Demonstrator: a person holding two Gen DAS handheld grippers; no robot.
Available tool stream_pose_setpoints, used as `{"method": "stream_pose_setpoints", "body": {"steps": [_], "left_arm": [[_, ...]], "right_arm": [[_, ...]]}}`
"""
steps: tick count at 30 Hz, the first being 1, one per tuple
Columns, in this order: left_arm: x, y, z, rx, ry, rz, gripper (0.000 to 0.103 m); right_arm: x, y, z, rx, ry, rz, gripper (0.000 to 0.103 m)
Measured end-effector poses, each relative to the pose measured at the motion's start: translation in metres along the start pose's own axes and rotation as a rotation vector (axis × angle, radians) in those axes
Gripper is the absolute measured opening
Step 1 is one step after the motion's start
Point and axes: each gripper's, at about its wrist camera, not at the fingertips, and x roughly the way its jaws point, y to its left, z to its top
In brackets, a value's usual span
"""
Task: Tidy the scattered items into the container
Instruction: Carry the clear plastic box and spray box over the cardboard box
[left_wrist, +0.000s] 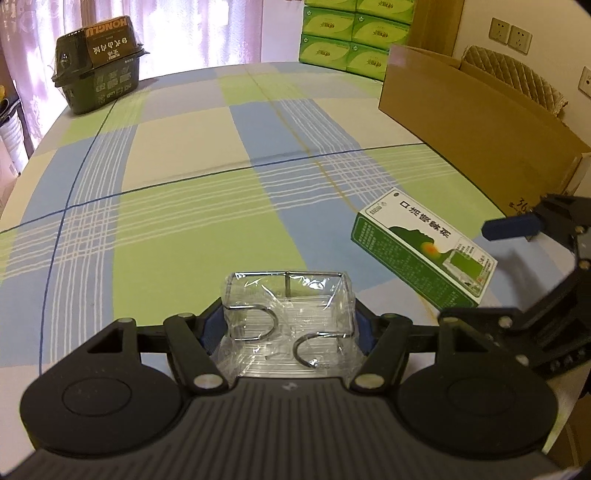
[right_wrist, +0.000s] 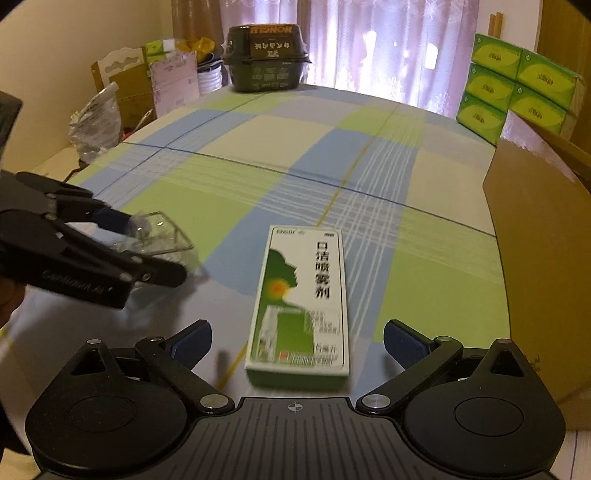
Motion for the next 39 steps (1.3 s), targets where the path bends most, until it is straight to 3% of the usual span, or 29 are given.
{"method": "stream_pose_setpoints", "body": {"steps": [2,5,10,12,18,39], "left_arm": [[0.002,0.000,0.001,0.009,-0.002,0.000,0.065],[0.004,-0.001,0.002,0.025,-0.002,0.003,0.066],[0.007,-0.001,0.004,0.041,0.011,0.005,0.066],[0.008,-0.002,0.005,0.052,0.017,0.012,0.063],[-0.003,-0.013,0.005,0.073,0.012,0.023,0.062],[-0.072,-0.058,-0.002,0.009,-0.043,0.016,0.062]], "right_arm": [[0.007,-0.002,0.004,0.002,0.007,0.004,0.103],[0.017,-0.007,0.009,0.007,0.032,0.015,0.085],[0.021,-0.009,0.008,0.010,0.039,0.004,0.085],[0.020,-0.010,0.006,0.015,0.042,0.008,0.059],[0.006,-0.011,0.004,0.032,0.035,-0.002,0.058],[-0.088,-0.014,-0.008,0.091,-0.068,-0.055,0.058]]}}
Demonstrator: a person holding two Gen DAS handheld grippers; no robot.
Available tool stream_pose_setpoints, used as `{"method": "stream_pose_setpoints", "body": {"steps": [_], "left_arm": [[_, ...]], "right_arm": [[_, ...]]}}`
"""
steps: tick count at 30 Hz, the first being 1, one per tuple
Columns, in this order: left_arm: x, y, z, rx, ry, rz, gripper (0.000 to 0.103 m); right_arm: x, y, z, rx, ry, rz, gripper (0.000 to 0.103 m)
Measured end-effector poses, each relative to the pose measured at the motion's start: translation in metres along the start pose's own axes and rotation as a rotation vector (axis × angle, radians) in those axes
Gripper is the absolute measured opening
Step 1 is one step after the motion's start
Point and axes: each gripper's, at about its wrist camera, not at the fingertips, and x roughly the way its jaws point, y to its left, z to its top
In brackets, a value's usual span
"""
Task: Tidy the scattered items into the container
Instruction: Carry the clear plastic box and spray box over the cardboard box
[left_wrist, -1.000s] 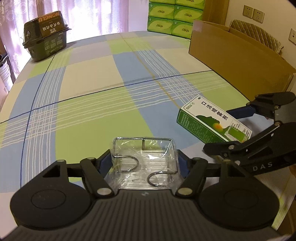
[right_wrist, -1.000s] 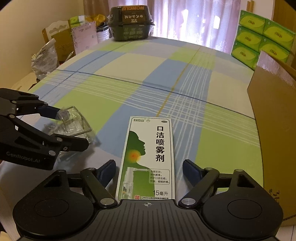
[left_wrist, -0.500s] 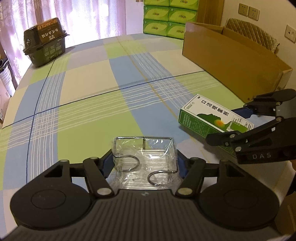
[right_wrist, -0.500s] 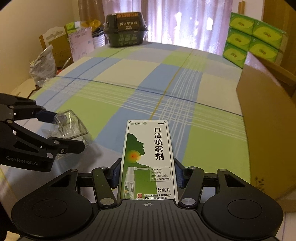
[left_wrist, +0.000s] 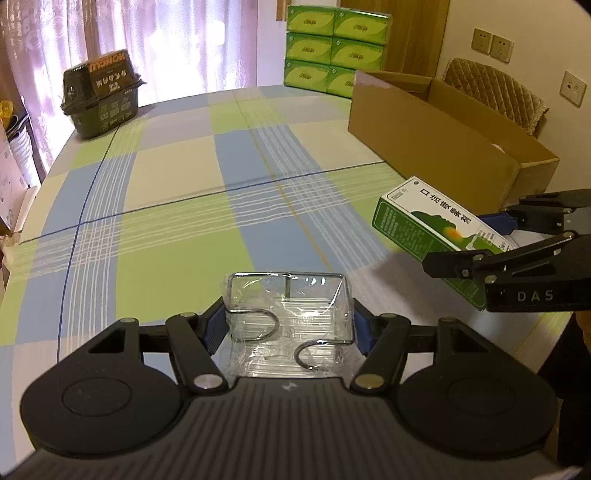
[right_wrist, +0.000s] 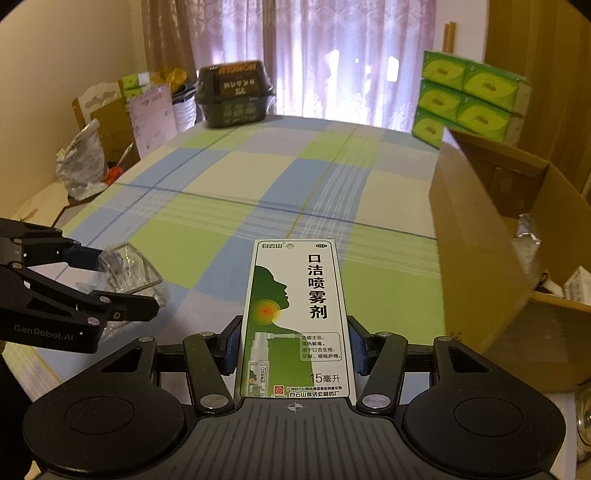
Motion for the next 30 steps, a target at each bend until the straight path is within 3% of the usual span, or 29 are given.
{"method": "stream_pose_setpoints", "body": {"steps": [16,30], "left_arm": [[-0.026,-0.024,0.006,0.023,-0.033,0.001,0.062],[-0.024,-0.048,0.020,0.061,-0.041,-0.034,0.062]], "right_arm": [[-0.040,-0.016,-0.002,0.057,-0.061,-0.024,0.058],[-0.066,-0.040,-0.001,0.111,-0.100,-0.062,0.058]]}}
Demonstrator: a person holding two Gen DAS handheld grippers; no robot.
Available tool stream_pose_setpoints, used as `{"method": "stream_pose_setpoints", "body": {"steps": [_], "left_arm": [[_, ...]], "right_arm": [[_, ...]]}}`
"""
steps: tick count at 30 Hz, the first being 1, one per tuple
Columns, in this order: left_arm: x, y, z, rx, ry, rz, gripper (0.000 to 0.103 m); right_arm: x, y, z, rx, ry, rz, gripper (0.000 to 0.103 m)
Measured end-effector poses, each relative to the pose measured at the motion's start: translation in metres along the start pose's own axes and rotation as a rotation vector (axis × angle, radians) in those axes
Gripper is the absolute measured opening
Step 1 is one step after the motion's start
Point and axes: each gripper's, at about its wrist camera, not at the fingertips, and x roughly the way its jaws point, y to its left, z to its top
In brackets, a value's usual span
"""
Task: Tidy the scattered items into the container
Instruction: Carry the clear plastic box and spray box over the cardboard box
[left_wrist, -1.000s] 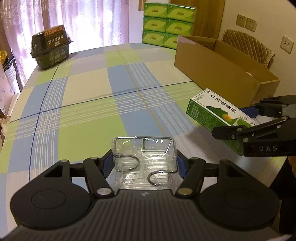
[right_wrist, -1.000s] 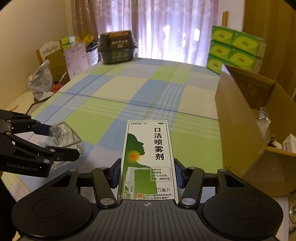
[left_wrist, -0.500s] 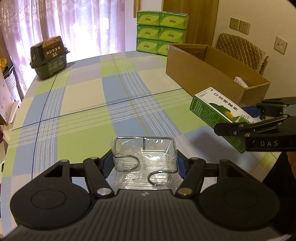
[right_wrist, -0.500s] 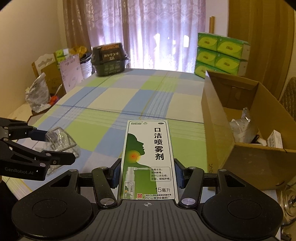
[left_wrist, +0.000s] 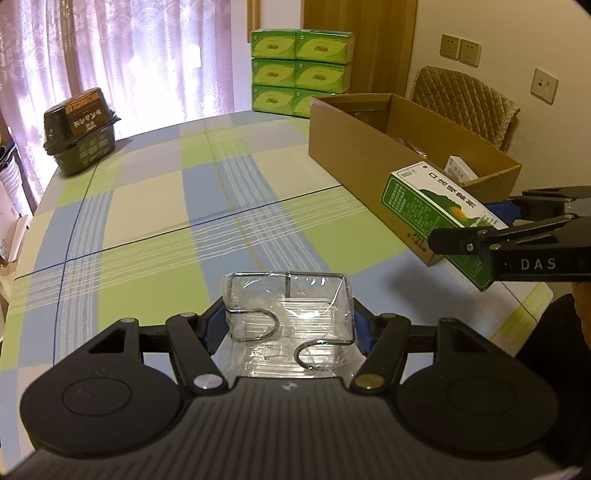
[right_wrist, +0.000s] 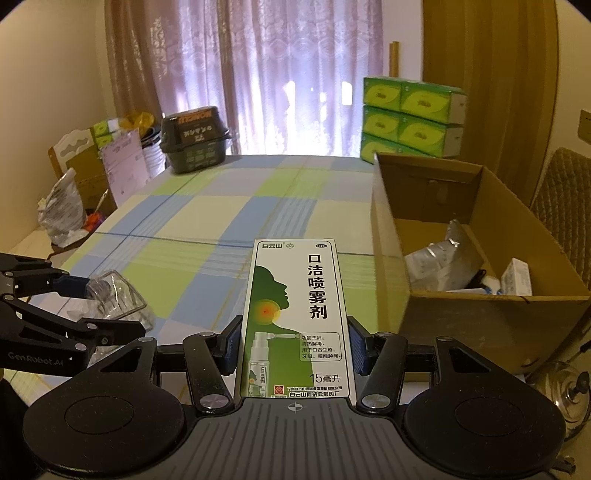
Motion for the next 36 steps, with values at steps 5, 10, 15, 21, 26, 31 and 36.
{"method": "stream_pose_setpoints", "body": {"steps": [5,10,15,21,26,31,36], "left_arm": [[0.009,-0.014,0.019,0.015,-0.013,-0.027,0.062],[0.022,-0.038,0.052,0.041,-0.042,-0.073,0.062],[0.036,-0.066,0.094,0.069,-0.077,-0.123,0.062],[0.058,-0.099,0.142,0.045,-0.108,-0.191,0.062],[0.080,-0.128,0.171,0.073,-0.139,-0.244,0.062],[0.107,-0.148,0.188,0.102,-0.132,-0.270,0.062],[0.129,-0.155,0.191,0.098,-0.109,-0.282,0.062]], "right_arm": [[-0.011,-0.019,0.010,0.029,-0.029,-0.034,0.058],[-0.025,-0.052,0.027,0.063,-0.069,-0.080,0.058],[-0.031,-0.098,0.049,0.089,-0.099,-0.123,0.058],[-0.027,-0.146,0.078,0.102,-0.119,-0.156,0.058],[-0.016,-0.178,0.090,0.126,-0.113,-0.170,0.058],[-0.005,-0.201,0.090,0.154,-0.095,-0.176,0.058],[0.009,-0.213,0.089,0.171,-0.075,-0.167,0.058]]}}
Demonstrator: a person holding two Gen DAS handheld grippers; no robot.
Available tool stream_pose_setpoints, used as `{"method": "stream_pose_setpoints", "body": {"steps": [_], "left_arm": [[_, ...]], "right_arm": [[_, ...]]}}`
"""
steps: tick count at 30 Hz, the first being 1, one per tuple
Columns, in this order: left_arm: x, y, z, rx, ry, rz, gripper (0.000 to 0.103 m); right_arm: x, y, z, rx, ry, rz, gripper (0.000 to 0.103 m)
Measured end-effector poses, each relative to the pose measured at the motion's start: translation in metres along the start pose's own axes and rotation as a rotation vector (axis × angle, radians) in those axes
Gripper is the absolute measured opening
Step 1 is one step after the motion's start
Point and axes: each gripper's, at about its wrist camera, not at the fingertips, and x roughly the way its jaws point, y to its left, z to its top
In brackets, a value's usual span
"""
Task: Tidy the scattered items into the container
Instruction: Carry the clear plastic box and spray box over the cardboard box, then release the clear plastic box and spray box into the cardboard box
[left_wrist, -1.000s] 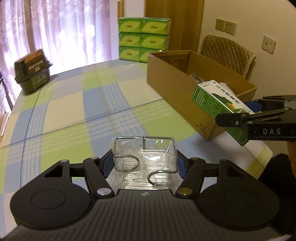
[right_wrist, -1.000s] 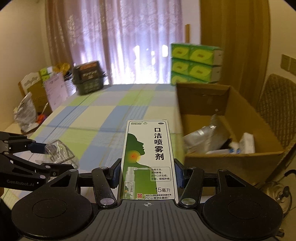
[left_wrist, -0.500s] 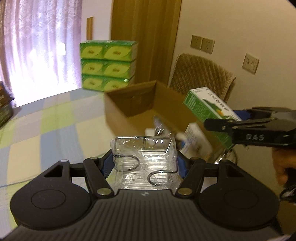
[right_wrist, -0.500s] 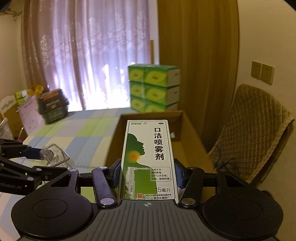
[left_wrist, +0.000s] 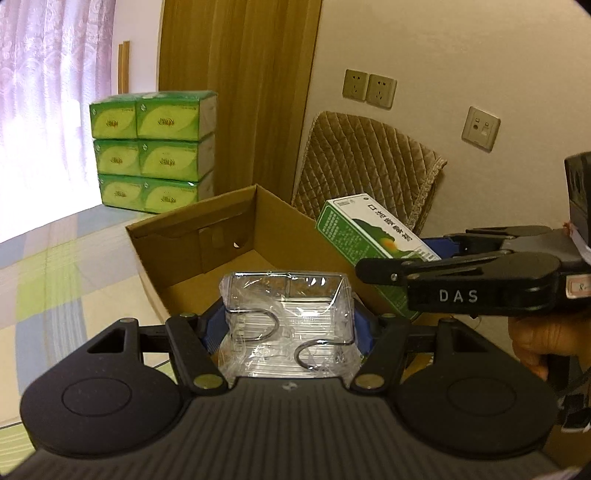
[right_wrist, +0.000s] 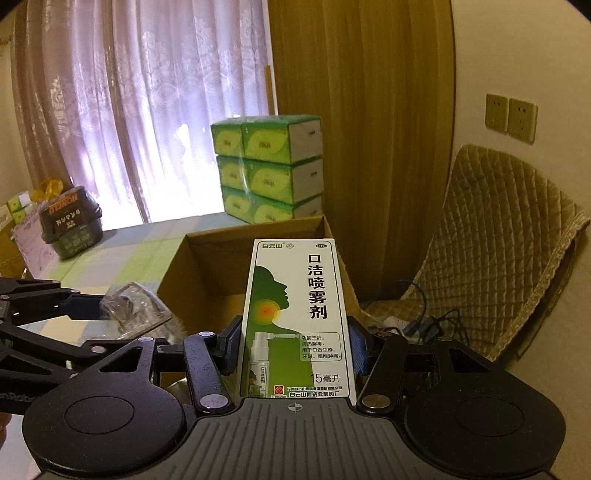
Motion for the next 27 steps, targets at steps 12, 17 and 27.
{"method": "stream_pose_setpoints", "body": {"steps": [12,17,27], "left_arm": [[0.020,0.008,-0.004,-0.022,0.022,0.005,0.062],[0.018,0.010,-0.003,-0.030,0.006,0.007,0.067],[-0.005,0.025,-0.016,-0.037,0.006,0.054,0.068]], "right_arm": [[0.019,-0.002,-0.005,0.003,0.027,0.009,0.058],[0.021,-0.003,-0.004,0.002,0.026,0.004,0.058],[0.021,-0.004,-0.005,0.001,0.029,0.003,0.058]]}}
